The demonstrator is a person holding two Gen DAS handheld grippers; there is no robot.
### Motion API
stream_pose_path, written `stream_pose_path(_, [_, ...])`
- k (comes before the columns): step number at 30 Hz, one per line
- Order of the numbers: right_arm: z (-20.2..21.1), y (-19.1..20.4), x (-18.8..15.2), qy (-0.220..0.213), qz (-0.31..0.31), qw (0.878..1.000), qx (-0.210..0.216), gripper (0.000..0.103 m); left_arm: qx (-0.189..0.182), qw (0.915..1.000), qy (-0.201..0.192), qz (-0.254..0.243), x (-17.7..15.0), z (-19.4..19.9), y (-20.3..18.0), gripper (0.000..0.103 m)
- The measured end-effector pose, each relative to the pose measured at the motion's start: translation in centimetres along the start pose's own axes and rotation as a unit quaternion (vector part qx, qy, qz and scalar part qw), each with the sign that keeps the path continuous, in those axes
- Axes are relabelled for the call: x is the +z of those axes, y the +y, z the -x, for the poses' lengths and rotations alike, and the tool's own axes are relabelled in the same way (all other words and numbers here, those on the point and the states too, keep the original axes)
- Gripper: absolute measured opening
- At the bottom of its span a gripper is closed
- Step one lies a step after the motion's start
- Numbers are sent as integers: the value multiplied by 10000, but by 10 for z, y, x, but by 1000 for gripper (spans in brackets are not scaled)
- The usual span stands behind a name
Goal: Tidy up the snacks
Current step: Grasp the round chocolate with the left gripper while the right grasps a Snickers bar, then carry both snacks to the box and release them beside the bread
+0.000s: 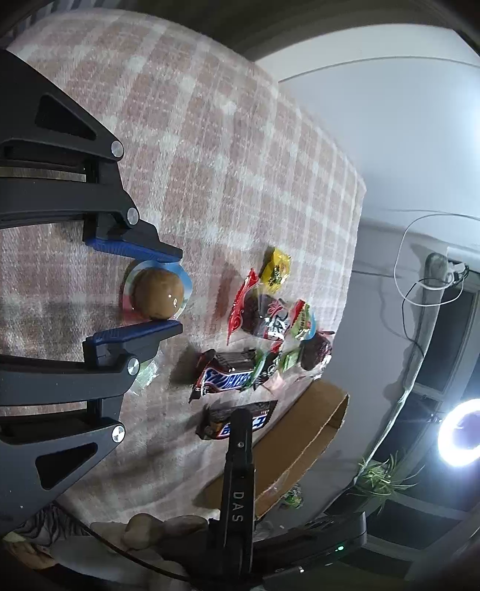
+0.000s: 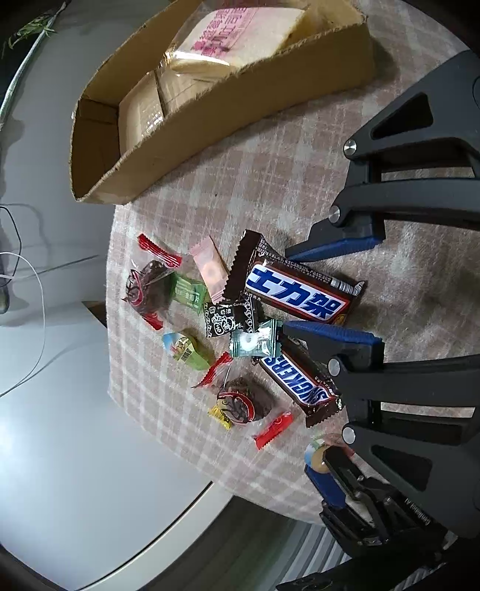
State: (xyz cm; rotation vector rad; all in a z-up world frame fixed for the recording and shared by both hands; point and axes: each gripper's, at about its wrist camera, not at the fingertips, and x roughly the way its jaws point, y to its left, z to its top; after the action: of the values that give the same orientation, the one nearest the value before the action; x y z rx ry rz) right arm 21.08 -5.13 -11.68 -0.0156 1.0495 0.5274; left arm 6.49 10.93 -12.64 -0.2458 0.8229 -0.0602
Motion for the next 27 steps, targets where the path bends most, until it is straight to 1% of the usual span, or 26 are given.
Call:
stream_pose_path(7, [9,-2,-2,-165,-20,9999,44,33,-17,9999,-138,16,7,10,-2,30])
stream_pose_path(14, [32,-8,1,-464,-84,9989,84,32,-102,9995,-297,-46,17,21,-9,30])
stream_pose_path(21, [61,-21,7,-807,-155,9966,100,32,-239,9986,-450,-127,36,21,-25,30])
stream_pose_path(27, [88,-43,11,-1074,-286,9938,44,32,-417,9972,-569,-241,55,15,-46,30])
